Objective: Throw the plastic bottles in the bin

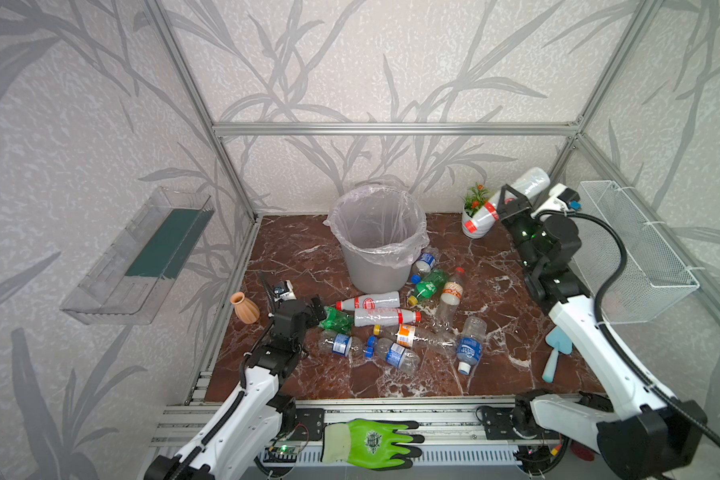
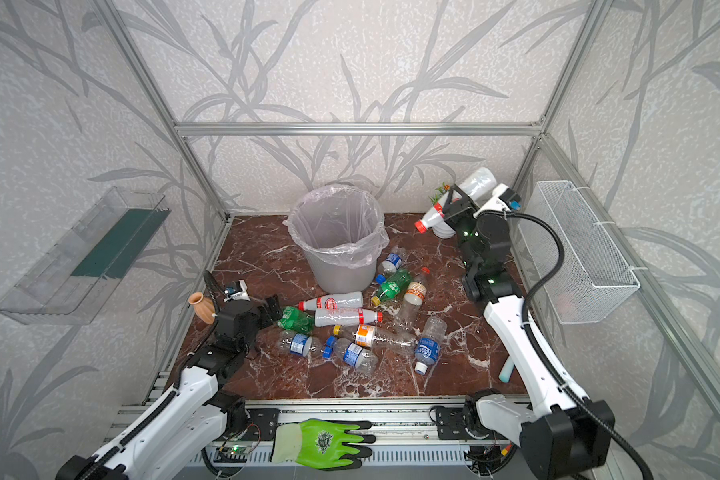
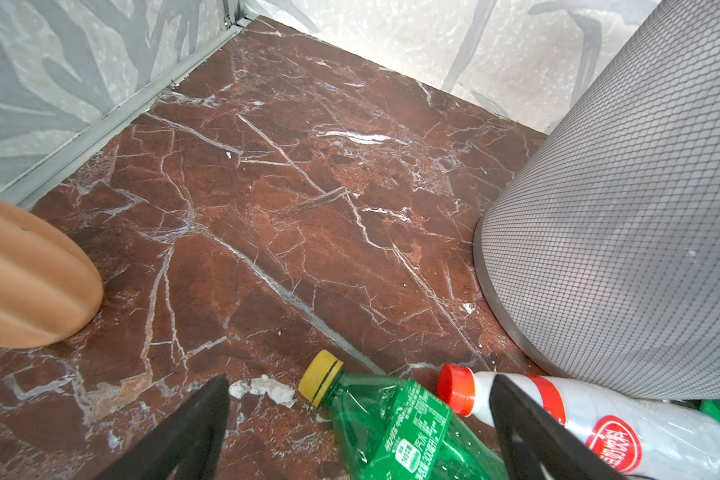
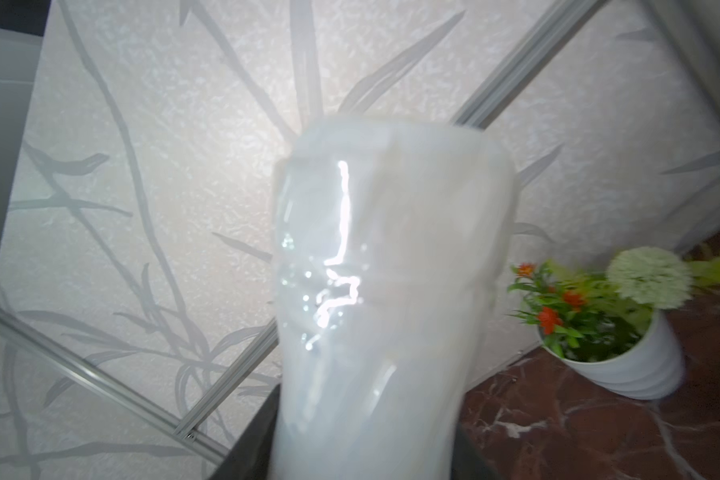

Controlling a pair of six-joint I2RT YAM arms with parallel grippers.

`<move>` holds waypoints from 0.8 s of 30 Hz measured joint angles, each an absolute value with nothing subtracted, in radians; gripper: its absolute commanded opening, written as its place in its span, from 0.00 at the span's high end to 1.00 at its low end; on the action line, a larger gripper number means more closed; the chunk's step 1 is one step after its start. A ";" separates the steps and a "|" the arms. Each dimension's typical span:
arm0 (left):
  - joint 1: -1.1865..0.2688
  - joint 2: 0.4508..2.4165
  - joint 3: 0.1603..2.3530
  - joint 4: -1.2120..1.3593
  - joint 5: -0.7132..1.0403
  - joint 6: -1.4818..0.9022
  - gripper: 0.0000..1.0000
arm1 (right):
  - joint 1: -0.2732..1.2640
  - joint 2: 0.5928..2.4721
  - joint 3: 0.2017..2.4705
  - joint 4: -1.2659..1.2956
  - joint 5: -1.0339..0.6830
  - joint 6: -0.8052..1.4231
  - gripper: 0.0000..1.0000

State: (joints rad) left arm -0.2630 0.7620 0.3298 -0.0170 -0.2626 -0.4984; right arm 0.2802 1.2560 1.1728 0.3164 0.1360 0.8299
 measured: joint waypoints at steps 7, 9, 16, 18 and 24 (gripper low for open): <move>-0.265 0.774 0.332 -0.055 -0.252 -0.517 0.03 | 0.514 1.691 1.612 0.236 0.008 0.656 0.21; -0.266 0.777 0.339 -0.078 -0.250 -0.516 0.03 | 0.547 1.761 1.689 0.172 -0.032 0.594 0.09; -0.269 0.707 0.345 -0.136 -0.250 -0.516 0.03 | 0.536 1.657 1.592 0.056 -0.012 0.462 0.04; -0.270 0.680 0.345 -0.147 -0.251 -0.516 0.03 | 0.516 1.575 1.531 0.054 0.003 0.449 0.04; -0.293 0.651 0.346 -0.174 -0.252 -0.514 0.03 | 0.461 1.326 1.296 0.082 0.052 0.436 0.04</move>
State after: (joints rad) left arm -0.2932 0.6506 0.3462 -0.1738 -0.2523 -0.5144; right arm 0.4614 1.3262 1.2961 0.0818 0.0521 0.4358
